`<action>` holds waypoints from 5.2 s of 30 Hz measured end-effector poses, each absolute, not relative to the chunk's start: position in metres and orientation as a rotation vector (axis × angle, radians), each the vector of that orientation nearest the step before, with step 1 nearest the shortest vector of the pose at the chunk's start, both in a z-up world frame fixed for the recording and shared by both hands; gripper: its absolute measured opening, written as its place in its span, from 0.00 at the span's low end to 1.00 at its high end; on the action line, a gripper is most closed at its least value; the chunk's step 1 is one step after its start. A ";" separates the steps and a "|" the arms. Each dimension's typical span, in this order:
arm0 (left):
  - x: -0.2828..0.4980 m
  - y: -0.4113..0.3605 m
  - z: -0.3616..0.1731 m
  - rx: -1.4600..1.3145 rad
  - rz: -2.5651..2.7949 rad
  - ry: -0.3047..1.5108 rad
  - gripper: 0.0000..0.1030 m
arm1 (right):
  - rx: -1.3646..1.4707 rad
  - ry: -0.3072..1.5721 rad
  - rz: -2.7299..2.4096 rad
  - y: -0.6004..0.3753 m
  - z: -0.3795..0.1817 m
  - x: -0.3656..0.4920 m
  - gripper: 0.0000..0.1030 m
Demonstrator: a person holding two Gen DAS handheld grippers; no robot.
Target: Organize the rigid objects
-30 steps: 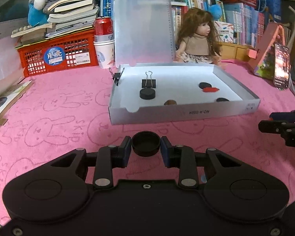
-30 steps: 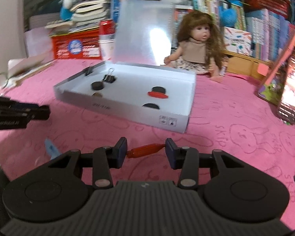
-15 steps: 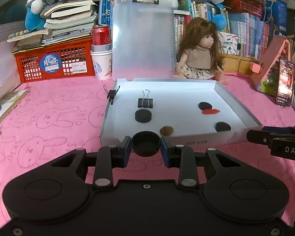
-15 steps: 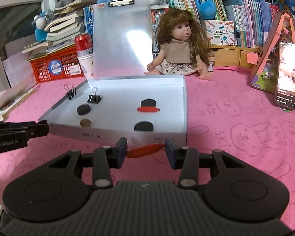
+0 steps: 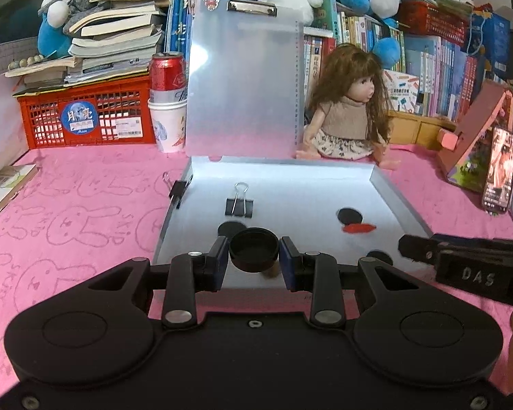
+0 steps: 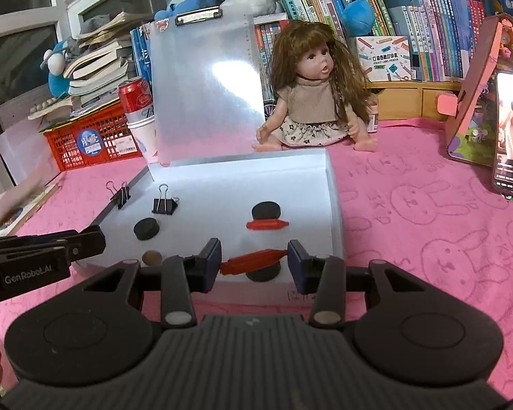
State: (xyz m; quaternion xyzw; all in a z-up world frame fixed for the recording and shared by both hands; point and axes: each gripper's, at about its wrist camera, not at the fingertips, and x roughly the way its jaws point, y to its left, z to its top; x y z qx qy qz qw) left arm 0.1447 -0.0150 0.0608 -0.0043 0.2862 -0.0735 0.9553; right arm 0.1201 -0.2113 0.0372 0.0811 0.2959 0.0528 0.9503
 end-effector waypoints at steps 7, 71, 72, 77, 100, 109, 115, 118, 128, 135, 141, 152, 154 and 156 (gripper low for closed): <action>0.157 -0.025 0.068 -0.005 -0.153 0.582 0.30 | 0.190 0.598 0.093 -0.215 0.043 0.135 0.46; 0.355 -0.031 0.017 0.028 -0.139 0.808 0.30 | 0.225 0.854 0.038 -0.213 0.008 0.305 0.46; 0.354 -0.032 0.017 0.038 -0.138 0.807 0.30 | 0.220 0.856 0.034 -0.212 0.007 0.305 0.46; 0.351 -0.036 0.015 0.063 -0.147 0.804 0.30 | 0.190 0.865 0.026 -0.208 0.005 0.306 0.46; 0.288 -0.020 0.050 0.075 -0.148 0.680 0.74 | 0.180 0.767 0.088 -0.209 0.034 0.249 0.75; 0.222 -0.012 0.050 0.090 -0.185 0.614 0.74 | 0.129 0.718 0.143 -0.207 0.037 0.197 0.81; 0.187 -0.008 0.048 0.067 -0.220 0.618 0.74 | 0.101 0.689 0.174 -0.206 0.035 0.161 0.82; 0.167 -0.006 0.045 0.065 -0.243 0.611 0.75 | 0.126 0.688 0.186 -0.210 0.031 0.145 0.83; 0.117 -0.005 0.036 0.027 -0.290 0.636 0.75 | 0.068 0.604 0.200 -0.210 0.030 0.094 0.86; 0.089 -0.005 0.035 0.016 -0.297 0.615 0.75 | 0.042 0.576 0.214 -0.209 0.030 0.071 0.86; 0.070 -0.009 0.026 0.011 -0.298 0.628 0.75 | 0.000 0.532 0.236 -0.203 0.024 0.048 0.86; 0.033 -0.008 0.024 0.041 -0.300 0.571 0.75 | -0.058 0.451 0.235 -0.200 0.019 0.013 0.90; 0.026 -0.007 0.022 0.044 -0.297 0.566 0.75 | -0.052 0.453 0.235 -0.200 0.017 0.010 0.90; 0.021 -0.005 0.021 0.043 -0.298 0.566 0.75 | -0.045 0.459 0.237 -0.201 0.015 0.008 0.90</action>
